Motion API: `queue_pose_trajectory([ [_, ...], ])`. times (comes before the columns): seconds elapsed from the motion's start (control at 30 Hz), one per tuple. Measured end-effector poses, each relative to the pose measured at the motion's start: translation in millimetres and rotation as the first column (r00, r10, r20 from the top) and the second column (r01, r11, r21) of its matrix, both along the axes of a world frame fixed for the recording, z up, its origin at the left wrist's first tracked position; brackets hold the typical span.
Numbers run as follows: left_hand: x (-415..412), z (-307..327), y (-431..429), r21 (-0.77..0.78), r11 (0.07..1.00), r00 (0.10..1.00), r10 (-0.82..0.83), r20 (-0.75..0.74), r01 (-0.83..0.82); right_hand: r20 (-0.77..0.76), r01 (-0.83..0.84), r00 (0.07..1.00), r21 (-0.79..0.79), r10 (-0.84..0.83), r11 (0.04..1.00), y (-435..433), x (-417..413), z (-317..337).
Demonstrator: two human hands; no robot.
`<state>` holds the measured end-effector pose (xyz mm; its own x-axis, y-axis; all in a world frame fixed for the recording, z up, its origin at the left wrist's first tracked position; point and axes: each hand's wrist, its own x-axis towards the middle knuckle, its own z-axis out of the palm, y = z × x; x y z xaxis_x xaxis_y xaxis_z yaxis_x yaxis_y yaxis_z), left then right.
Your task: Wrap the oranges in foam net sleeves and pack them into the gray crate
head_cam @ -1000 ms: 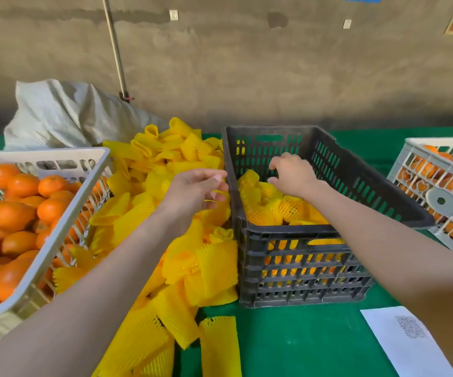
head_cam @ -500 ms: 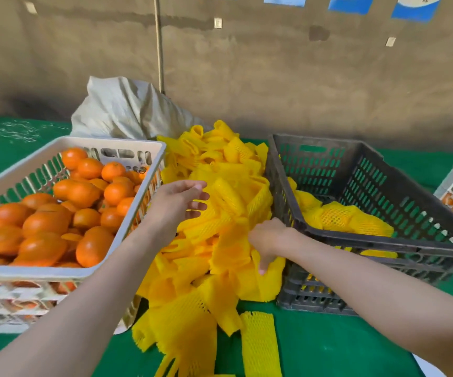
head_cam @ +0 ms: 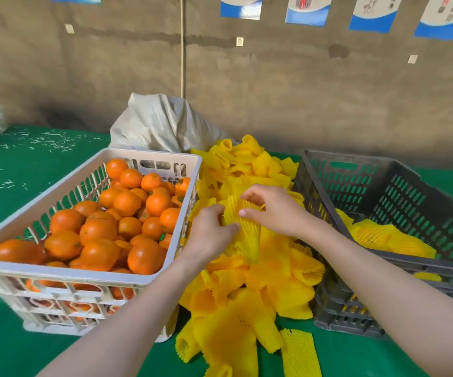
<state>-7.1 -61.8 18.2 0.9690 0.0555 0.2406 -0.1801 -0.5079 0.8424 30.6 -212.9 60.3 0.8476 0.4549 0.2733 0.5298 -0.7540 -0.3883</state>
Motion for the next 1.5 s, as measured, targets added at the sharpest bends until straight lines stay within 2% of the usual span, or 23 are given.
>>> queue_pose_trajectory([
  [0.1, 2, 3, 22, -0.062, 0.994, 0.994, 0.098, 0.046, -0.095, 0.202, -0.006, 0.979, 0.103, -0.015, 0.995, 31, -2, -11],
  [0.17, 3, 6, 37, -0.104, 0.987, 0.992, 0.123, 0.034, -0.119, 0.241, -0.021, 0.970, 0.169, -0.021, 0.985, 50, 0, -12],
  [0.27, 5, 13, 63, -0.126, 0.990, 0.998, 0.058, 0.012, -0.056, 0.119, -0.095, 0.990, 0.210, 0.071, 0.973, 72, 7, -8],
  [0.33, 8, 19, 80, -0.294, 0.952, 0.992, -0.111, -0.059, 0.089, 0.042, -0.134, 0.991, 0.272, 0.128, 0.953, 81, 15, -5],
  [0.37, 10, 21, 89, -0.439, 0.890, 0.973, -0.198, -0.117, 0.128, 0.014, -0.143, 0.989, 0.320, 0.146, 0.937, 84, 18, -5],
  [0.4, 14, 24, 98, -0.554, 0.824, 0.949, -0.259, -0.182, 0.119, -0.016, -0.136, 0.988, 0.366, 0.152, 0.921, 86, 21, -4],
  [0.43, 21, 22, 108, -0.572, 0.816, 0.932, -0.265, -0.248, 0.080, -0.053, -0.116, 0.987, 0.403, 0.150, 0.908, 87, 24, -5],
  [0.47, 29, 18, 118, -0.444, 0.894, 0.926, -0.220, -0.308, 0.065, -0.091, -0.093, 0.985, 0.425, 0.145, 0.900, 88, 25, -5],
  [0.5, 38, 12, 128, -0.133, 0.986, 0.920, -0.143, -0.365, 0.100, -0.124, -0.079, 0.981, 0.439, 0.148, 0.895, 88, 26, -6],
  [0.53, 44, 5, 135, 0.232, 0.952, 0.905, -0.086, -0.416, 0.198, -0.154, -0.072, 0.975, 0.455, 0.158, 0.888, 87, 26, -7],
  [0.57, 46, -3, 139, 0.495, 0.808, 0.872, -0.045, -0.488, 0.318, -0.187, -0.064, 0.967, 0.476, 0.173, 0.877, 86, 26, -8],
  [0.6, 47, -11, 142, 0.636, 0.649, 0.823, 0.027, -0.567, 0.417, -0.229, -0.050, 0.955, 0.498, 0.187, 0.866, 84, 25, -8],
  [0.67, 44, -25, 144, 0.711, 0.495, 0.759, 0.146, -0.635, 0.500, -0.306, -0.016, 0.928, 0.542, 0.214, 0.840, 82, 26, -9],
  [0.73, 41, -32, 144, 0.732, 0.477, 0.773, 0.158, -0.615, 0.485, -0.360, 0.020, 0.904, 0.573, 0.229, 0.819, 80, 25, -10],
  [0.8, 42, -36, 145, 0.742, 0.518, 0.815, 0.137, -0.563, 0.425, -0.407, 0.055, 0.877, 0.613, 0.255, 0.788, 78, 24, -10],
  [0.93, 45, -24, 146, 0.546, 0.804, 0.899, 0.031, -0.436, 0.237, -0.467, 0.100, 0.828, 0.667, 0.310, 0.738, 74, 20, -12],
  [1.0, 43, -12, 142, 0.266, 0.956, 0.945, -0.036, -0.324, 0.128, -0.492, 0.117, 0.795, 0.698, 0.355, 0.706, 75, 19, -11],
  [1.03, 41, -7, 139, 0.106, 0.990, 0.964, -0.067, -0.259, 0.097, -0.502, 0.134, 0.770, 0.731, 0.393, 0.669, 75, 18, -9],
  [1.13, 29, 6, 128, -0.295, 0.940, 0.976, -0.202, -0.080, 0.170, -0.509, 0.152, 0.692, 0.797, 0.513, 0.585, 69, 10, 2],
  [1.23, 22, 13, 110, -0.518, 0.800, 0.943, -0.331, 0.043, 0.305, -0.495, 0.106, 0.604, 0.827, 0.624, 0.553, 62, -3, 10],
  [1.3, 19, 17, 97, -0.646, 0.706, 0.937, -0.348, 0.039, 0.290, -0.478, 0.134, 0.587, 0.853, 0.653, 0.504, 59, -8, 12],
  [1.4, 16, 18, 79, -0.754, 0.641, 0.961, -0.272, -0.047, 0.145, -0.483, 0.188, 0.619, 0.857, 0.619, 0.480, 55, -10, 13],
  [1.5, 13, 20, 59, -0.743, 0.663, 0.983, -0.176, -0.043, 0.086, -0.474, 0.174, 0.624, 0.859, 0.621, 0.481, 50, -15, 11],
])
